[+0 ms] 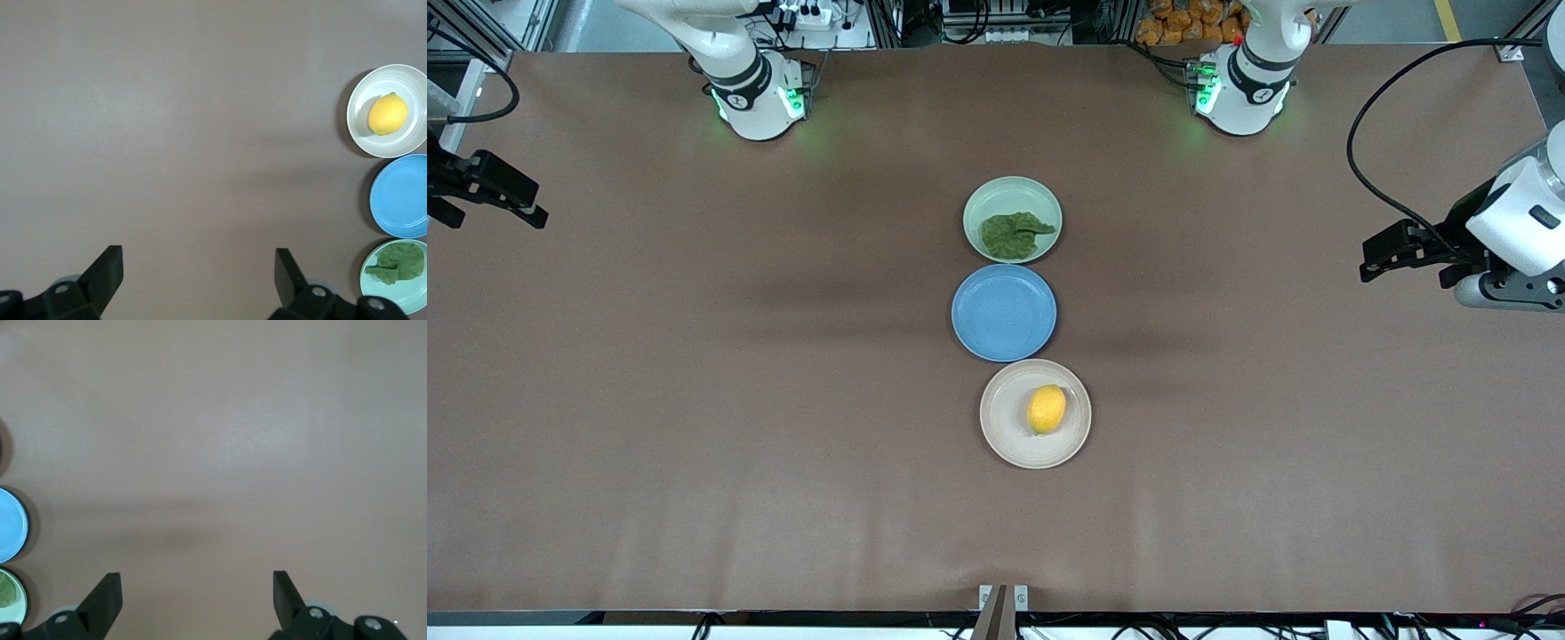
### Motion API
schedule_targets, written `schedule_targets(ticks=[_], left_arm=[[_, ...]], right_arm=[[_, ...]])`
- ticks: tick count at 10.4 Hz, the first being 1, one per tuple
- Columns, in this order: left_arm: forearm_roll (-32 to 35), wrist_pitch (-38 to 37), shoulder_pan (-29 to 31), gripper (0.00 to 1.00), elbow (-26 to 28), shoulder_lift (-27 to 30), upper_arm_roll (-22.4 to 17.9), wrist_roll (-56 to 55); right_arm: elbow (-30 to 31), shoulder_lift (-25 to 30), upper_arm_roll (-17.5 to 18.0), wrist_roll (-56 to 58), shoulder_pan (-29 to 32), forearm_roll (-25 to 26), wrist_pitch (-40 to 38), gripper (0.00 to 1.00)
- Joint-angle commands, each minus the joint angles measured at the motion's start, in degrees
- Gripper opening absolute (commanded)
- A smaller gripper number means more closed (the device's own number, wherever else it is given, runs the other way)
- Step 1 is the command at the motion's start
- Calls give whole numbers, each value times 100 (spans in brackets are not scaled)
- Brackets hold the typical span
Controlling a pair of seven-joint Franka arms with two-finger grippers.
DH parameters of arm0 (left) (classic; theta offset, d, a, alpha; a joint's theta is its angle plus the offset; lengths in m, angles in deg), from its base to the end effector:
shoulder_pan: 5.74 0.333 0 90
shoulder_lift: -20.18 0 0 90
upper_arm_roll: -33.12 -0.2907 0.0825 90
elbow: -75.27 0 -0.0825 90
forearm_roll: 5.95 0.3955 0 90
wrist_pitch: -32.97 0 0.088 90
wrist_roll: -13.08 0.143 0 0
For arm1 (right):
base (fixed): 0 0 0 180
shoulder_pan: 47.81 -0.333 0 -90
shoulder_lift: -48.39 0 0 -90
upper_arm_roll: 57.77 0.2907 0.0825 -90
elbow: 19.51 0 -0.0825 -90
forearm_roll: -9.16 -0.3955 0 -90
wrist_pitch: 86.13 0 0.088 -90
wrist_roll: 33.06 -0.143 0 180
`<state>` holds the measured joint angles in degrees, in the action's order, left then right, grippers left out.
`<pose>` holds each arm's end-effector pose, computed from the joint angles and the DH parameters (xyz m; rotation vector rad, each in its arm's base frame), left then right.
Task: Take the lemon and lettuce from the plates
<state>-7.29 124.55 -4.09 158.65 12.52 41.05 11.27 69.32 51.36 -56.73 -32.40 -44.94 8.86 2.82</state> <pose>0.6030 -0.0650 0.5441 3.0969 -0.1180 0.0120 0.5512 -0.0166 0.6004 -3.1372 0.0317 -0.0847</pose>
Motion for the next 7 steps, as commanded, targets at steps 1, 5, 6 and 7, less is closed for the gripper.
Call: schedule_targets(ticks=[1, 5, 6, 7], left_arm=[[19, 17, -16, 100, 3, 20, 33, -39], [-16, 272, -357, 100, 20, -156, 50, -91], [-33, 359, -402, 100, 12, -252, 85, -91], [-42, 543, -550, 100, 20, -392, 94, -91]], right_arm=[[-59, -15, 10, 83, 39, -75, -62, 100], [-59, -15, 10, 83, 39, -75, -62, 100], [-59, -15, 10, 83, 39, -75, -62, 100], [-59, -15, 10, 83, 39, -75, -62, 100]])
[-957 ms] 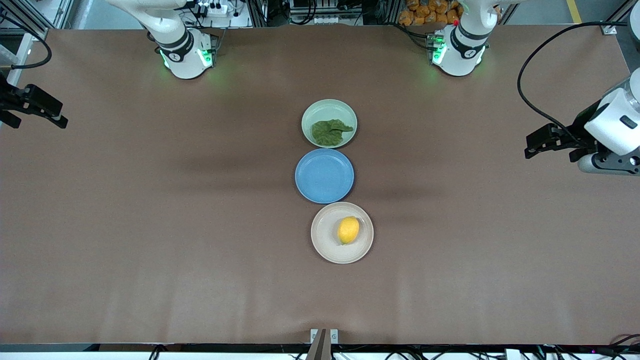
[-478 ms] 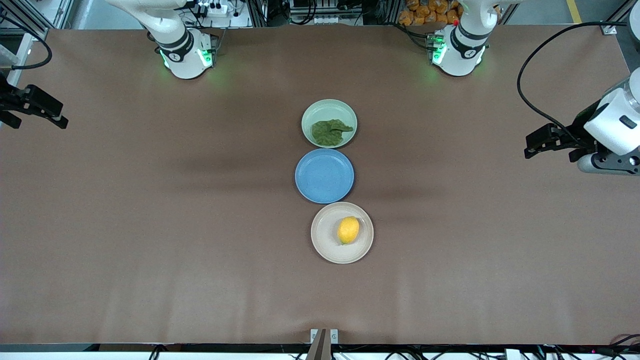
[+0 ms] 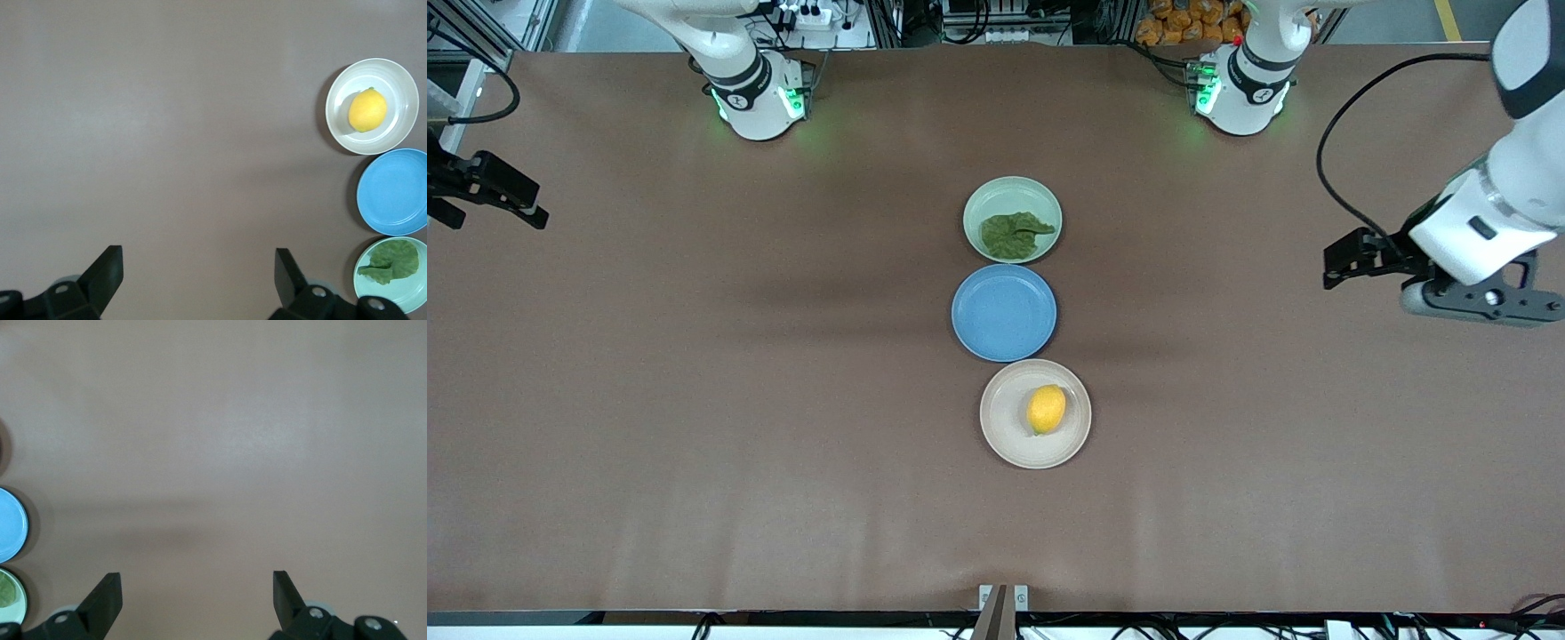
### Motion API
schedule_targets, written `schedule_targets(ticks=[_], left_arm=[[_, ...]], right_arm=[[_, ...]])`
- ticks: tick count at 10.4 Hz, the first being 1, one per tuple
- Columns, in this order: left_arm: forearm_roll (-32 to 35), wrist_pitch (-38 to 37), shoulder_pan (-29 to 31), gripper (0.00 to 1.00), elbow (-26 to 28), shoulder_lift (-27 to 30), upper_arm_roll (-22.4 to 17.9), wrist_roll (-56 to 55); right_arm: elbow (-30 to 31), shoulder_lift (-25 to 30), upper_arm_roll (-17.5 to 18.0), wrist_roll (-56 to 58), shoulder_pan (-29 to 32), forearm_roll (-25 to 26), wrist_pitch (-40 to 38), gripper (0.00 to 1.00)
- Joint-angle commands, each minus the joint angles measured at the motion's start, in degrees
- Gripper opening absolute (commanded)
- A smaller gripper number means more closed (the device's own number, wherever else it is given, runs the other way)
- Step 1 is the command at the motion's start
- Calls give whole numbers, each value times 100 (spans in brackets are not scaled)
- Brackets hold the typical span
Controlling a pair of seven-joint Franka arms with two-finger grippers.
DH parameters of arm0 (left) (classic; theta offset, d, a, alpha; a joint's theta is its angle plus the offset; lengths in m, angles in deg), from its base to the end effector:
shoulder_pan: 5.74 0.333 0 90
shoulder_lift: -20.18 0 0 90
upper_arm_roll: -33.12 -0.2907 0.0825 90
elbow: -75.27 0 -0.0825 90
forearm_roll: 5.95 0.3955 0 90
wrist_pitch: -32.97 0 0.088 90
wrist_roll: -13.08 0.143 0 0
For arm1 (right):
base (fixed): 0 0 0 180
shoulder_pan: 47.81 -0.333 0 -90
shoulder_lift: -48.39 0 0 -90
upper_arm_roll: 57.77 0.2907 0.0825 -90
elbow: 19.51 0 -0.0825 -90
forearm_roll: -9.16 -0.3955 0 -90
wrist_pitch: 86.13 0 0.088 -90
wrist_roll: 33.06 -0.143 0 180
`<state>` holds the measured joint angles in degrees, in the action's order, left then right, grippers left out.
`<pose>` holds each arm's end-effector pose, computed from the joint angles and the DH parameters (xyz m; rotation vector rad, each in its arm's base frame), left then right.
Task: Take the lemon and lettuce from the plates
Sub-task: 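Move the left gripper over the lemon on the cream plate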
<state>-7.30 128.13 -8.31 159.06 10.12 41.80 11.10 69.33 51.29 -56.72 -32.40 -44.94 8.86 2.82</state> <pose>0.6117 -0.1184 0.5209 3.0795 -0.2428 0.0293 0.5515 -0.0165 0.5996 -3.1372 0.0314 -0.0825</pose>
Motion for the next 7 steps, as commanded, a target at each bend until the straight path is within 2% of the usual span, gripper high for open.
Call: schedule_targets(ticks=[1, 4, 7], left_arm=[[-32, 352, -321, 100, -21, -363, 28, -75], [-32, 1037, -744, 100, -21, -934, 28, -83], [-14, 1783, -1183, 100, -39, -1470, 19, -740]], right_arm=[[-68, -9, 9, 83, 30, -75, -62, 100], [-60, -9, 9, 83, 39, -75, -62, 100], [-51, -9, 18, 83, 21, -66, -79, 100]])
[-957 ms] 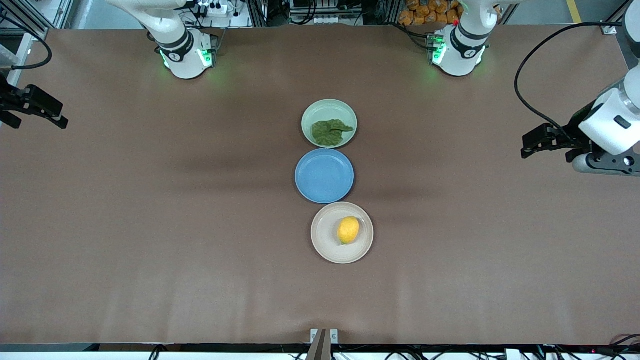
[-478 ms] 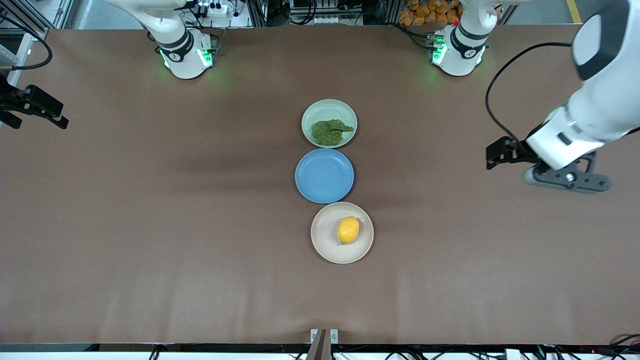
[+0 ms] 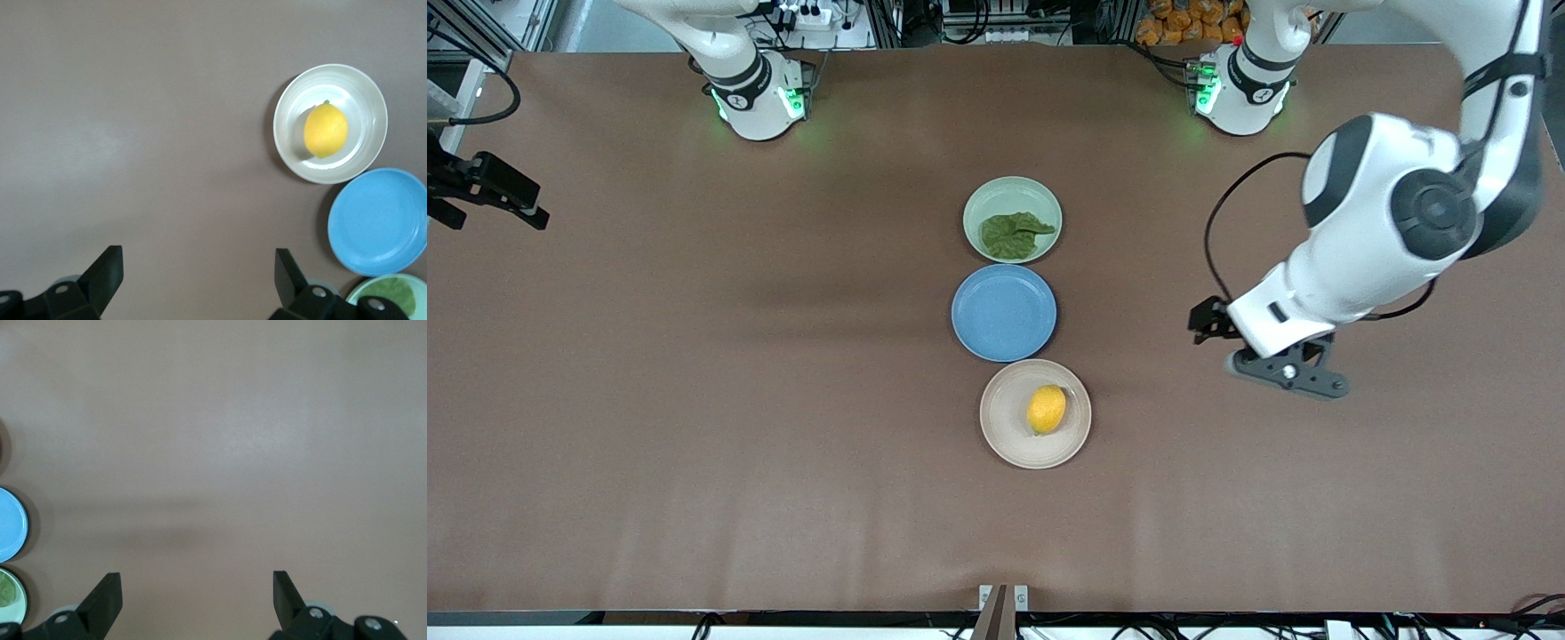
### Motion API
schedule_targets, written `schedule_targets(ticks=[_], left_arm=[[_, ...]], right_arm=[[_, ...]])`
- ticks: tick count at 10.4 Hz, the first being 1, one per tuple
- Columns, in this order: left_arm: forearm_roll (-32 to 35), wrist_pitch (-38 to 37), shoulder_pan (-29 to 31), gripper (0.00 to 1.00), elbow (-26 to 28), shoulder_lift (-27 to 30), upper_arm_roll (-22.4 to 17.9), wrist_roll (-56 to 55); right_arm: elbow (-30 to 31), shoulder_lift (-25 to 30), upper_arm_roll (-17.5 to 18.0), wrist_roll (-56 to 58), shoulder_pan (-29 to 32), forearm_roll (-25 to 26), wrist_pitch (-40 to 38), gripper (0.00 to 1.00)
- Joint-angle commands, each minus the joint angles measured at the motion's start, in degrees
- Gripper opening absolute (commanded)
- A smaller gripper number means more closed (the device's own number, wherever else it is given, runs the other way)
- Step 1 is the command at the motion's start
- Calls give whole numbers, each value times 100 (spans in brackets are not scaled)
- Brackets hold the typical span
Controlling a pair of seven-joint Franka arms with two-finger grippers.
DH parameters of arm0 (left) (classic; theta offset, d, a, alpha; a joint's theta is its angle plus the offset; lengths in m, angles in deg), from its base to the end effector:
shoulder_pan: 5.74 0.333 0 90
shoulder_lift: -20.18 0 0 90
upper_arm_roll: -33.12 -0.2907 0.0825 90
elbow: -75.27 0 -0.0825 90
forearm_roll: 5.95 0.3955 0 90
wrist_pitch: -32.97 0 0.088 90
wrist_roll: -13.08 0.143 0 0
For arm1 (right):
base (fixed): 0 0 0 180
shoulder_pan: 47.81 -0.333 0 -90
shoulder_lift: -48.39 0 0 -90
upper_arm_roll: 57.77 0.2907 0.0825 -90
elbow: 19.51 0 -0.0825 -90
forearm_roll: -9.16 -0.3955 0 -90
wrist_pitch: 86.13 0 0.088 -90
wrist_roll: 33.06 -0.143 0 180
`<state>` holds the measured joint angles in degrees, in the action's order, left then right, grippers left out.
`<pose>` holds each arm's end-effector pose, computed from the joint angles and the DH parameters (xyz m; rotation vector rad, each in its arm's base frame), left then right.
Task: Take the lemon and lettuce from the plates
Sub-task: 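Move the left gripper over the lemon on the cream plate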
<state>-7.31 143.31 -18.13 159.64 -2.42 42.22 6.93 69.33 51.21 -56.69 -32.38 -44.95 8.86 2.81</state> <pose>0.6420 -0.2423 0.3987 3.0222 -0.3740 0.0639 0.5519 -0.0162 0.5988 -3.1372 0.0298 -0.0801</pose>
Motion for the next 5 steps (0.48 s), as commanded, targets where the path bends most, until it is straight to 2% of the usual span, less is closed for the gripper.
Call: schedule_targets(ticks=[1, 5], left_arm=[[-22, 660, -306, 100, -106, -418, -23, -474], [-22, 2031, -711, 100, -114, -1156, -23, -941]], right_arm=[[-16, -10, 24, 46, -4, -66, -157, 100], [124, -54, 32, -260, -328, -75, -219, 100]])
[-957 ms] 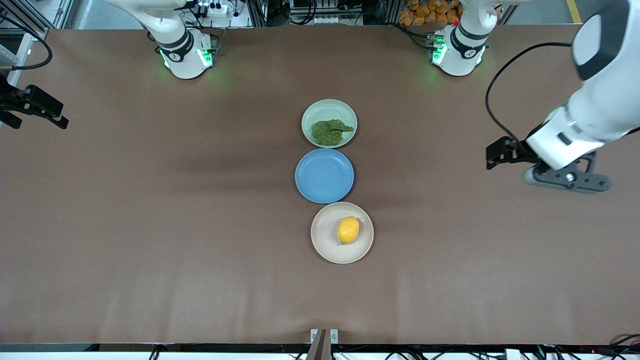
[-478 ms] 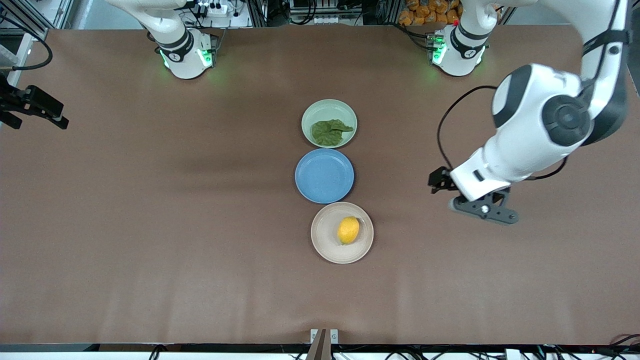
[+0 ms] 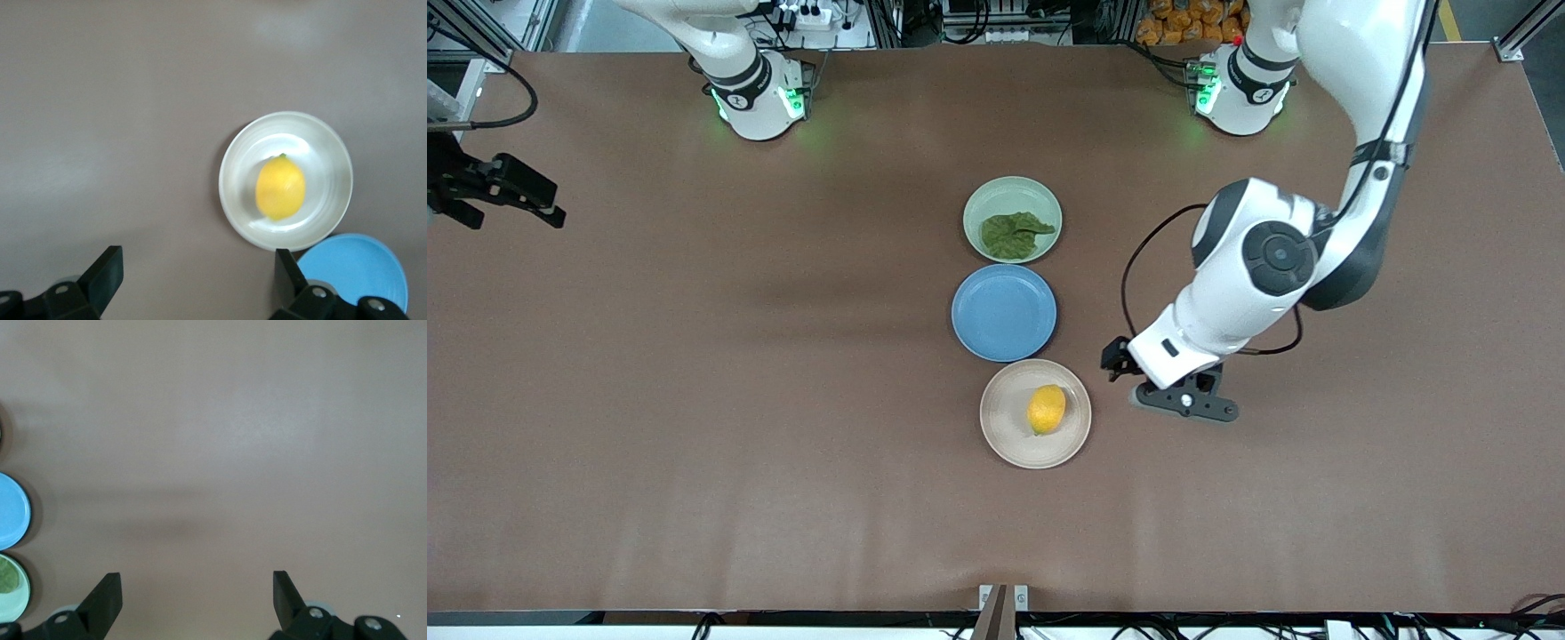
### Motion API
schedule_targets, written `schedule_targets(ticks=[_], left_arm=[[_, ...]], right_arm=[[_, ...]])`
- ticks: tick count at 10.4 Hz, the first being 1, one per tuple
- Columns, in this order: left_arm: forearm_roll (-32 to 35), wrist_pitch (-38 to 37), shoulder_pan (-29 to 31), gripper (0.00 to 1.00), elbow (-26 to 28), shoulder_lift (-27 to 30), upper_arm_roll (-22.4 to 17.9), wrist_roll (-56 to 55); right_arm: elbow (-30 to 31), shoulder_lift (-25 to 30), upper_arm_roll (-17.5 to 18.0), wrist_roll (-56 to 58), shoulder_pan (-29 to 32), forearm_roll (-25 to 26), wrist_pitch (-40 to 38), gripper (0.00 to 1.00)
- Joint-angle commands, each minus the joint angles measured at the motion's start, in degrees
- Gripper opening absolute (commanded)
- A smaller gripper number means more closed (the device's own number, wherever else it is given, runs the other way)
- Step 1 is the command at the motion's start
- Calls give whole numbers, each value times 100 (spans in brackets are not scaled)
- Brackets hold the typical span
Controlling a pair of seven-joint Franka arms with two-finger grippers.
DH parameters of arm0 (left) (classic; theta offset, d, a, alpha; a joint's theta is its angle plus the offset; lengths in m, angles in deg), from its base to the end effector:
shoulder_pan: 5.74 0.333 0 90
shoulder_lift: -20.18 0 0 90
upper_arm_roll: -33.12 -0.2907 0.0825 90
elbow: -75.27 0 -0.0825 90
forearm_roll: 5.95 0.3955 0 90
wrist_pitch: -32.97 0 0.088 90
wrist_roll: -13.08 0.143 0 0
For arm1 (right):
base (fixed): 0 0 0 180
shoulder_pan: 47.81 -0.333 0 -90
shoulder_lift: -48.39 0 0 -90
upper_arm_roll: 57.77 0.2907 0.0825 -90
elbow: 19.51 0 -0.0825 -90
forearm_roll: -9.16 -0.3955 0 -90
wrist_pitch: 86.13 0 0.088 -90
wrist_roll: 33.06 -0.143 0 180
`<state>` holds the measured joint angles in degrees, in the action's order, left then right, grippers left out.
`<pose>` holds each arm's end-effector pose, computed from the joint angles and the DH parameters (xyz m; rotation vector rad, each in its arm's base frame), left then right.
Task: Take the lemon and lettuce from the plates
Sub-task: 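Move the left gripper over the lemon on the cream plate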
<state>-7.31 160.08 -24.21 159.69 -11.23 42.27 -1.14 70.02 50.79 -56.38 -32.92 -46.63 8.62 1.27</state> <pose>0.6518 -0.3248 0.3213 2.9530 -0.2813 0.2291 0.5498 0.0036 0.5865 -3.1332 -0.0102 -0.0074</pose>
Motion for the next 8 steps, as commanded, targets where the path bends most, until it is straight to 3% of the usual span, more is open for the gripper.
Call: schedule_targets(ticks=[1, 8], left_arm=[[-22, 628, -183, 100, -154, -503, -28, -134], [-22, 1922, -675, 100, -356, -1506, -72, -512]], right_arm=[[56, -29, 2, -461, -293, -51, -47, 100], [56, -310, 2, -1911, -1163, -43, 181, 100]])
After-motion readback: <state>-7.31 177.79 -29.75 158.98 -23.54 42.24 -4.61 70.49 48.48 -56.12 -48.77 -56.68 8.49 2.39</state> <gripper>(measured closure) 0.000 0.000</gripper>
